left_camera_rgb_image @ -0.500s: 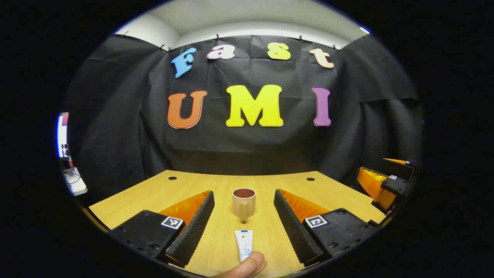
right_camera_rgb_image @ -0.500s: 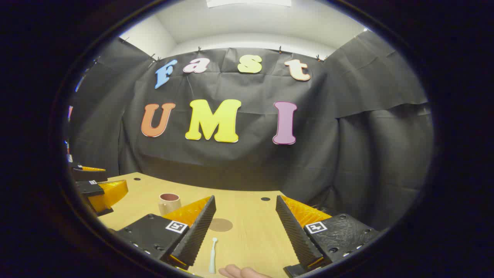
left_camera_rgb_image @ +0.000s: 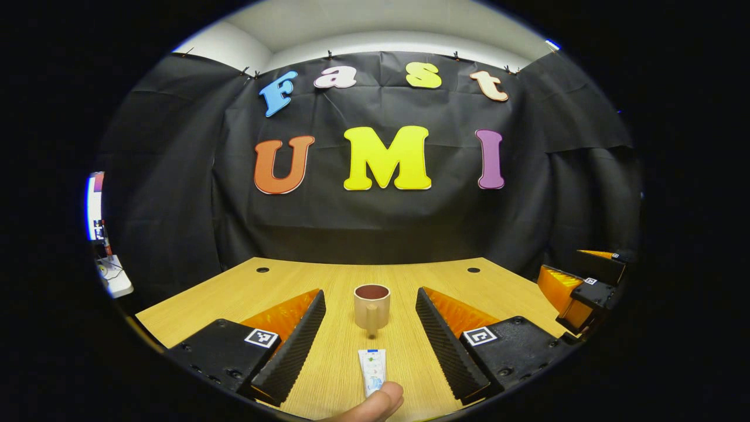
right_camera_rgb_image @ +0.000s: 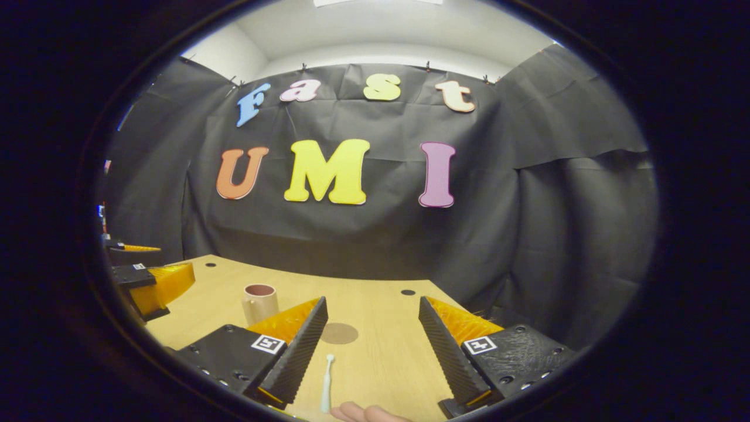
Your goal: Put the toothbrush and toothpaste on the desktop into the cup, then pick up the cup and place it on the coaster on the desktop.
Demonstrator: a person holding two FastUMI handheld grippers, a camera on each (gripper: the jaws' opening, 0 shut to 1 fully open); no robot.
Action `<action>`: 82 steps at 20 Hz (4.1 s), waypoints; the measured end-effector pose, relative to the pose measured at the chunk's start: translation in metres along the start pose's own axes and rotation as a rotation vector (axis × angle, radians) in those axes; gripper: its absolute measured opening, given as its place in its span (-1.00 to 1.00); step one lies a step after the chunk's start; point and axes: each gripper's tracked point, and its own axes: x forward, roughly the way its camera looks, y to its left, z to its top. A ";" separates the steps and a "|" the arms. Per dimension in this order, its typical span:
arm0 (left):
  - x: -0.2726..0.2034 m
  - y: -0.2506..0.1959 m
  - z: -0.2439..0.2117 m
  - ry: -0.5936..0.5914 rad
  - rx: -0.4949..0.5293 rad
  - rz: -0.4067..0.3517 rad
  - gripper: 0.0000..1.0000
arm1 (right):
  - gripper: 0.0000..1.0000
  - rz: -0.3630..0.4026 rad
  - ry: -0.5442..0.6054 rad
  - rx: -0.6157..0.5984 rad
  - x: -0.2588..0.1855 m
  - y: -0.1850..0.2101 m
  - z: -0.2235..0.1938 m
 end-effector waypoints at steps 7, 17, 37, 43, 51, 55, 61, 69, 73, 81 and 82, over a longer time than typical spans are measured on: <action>0.003 -0.004 -0.006 0.023 0.005 -0.009 0.97 | 0.93 -0.015 -0.006 -0.018 0.001 -0.006 -0.003; 0.008 -0.002 -0.014 0.046 0.017 0.014 0.97 | 0.89 -0.026 0.012 -0.038 0.007 -0.010 -0.014; -0.001 -0.018 -0.179 0.549 0.037 0.005 0.99 | 0.89 -0.020 0.084 0.000 0.015 -0.021 -0.054; -0.001 -0.009 -0.198 0.623 0.017 0.041 0.90 | 0.89 -0.011 0.112 -0.017 0.020 -0.014 -0.067; -0.004 -0.012 -0.207 0.664 -0.007 0.020 0.45 | 0.89 0.014 0.130 -0.038 0.029 0.003 -0.069; -0.004 -0.012 -0.206 0.666 -0.020 0.026 0.40 | 0.89 0.025 0.138 -0.036 0.032 0.009 -0.071; -0.003 -0.013 -0.208 0.687 -0.040 0.024 -0.10 | 0.89 0.035 0.189 -0.015 0.040 0.016 -0.080; -0.005 -0.011 -0.192 0.681 -0.065 0.035 -0.17 | 0.89 0.077 0.321 0.000 0.051 0.041 -0.109; -0.008 -0.004 -0.170 0.607 -0.067 0.042 -0.17 | 0.93 0.068 0.398 -0.012 0.059 0.051 -0.134; -0.005 0.005 -0.145 0.508 -0.074 0.061 -0.17 | 0.89 0.087 0.605 0.009 0.054 0.069 -0.190; -0.005 0.003 -0.144 0.506 -0.076 0.056 -0.18 | 0.90 0.095 0.629 0.025 0.053 0.072 -0.194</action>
